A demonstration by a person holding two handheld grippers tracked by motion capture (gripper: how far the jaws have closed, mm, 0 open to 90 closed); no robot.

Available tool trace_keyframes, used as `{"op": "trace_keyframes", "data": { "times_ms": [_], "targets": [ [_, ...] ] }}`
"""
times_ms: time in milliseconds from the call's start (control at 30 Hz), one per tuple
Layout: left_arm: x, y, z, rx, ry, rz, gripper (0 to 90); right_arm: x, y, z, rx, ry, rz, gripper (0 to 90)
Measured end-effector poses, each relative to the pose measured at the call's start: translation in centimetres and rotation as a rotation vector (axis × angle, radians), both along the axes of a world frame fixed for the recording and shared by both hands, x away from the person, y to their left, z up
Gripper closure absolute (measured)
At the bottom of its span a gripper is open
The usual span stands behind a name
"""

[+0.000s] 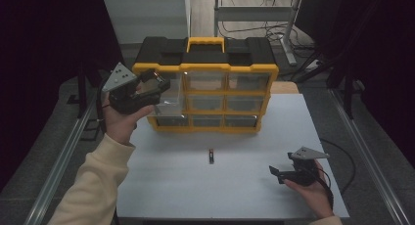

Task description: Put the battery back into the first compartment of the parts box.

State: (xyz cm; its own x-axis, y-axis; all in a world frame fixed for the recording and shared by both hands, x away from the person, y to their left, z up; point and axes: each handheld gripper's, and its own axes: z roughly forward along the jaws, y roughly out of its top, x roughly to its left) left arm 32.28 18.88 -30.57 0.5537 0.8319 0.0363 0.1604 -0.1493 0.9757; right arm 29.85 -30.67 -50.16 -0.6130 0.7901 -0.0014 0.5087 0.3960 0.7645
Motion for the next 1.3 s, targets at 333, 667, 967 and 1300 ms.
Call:
{"op": "trace_keyframes", "data": {
  "times_ms": [333,667,967,1300],
  "targets": [
    [-0.1,0.0,0.0,-0.012,0.001,-0.021,20.4,0.0,0.0,0.0,-0.002,0.0,0.0,10.1],
    [-1.3,-0.4,0.2,-0.065,-0.024,-0.207,19.2,0.0,0.0,0.0,-0.001,0.0,-0.001,10.1],
    [-2.8,-1.7,-0.4,-0.073,0.01,-0.342,18.1,0.0,0.0,0.0,-0.002,-0.002,-0.002,10.1],
    [-3.6,-2.7,-2.0,-0.065,0.039,-0.467,18.2,0.0,0.0,0.0,0.0,-0.002,-0.002,10.1]
  ]
}}
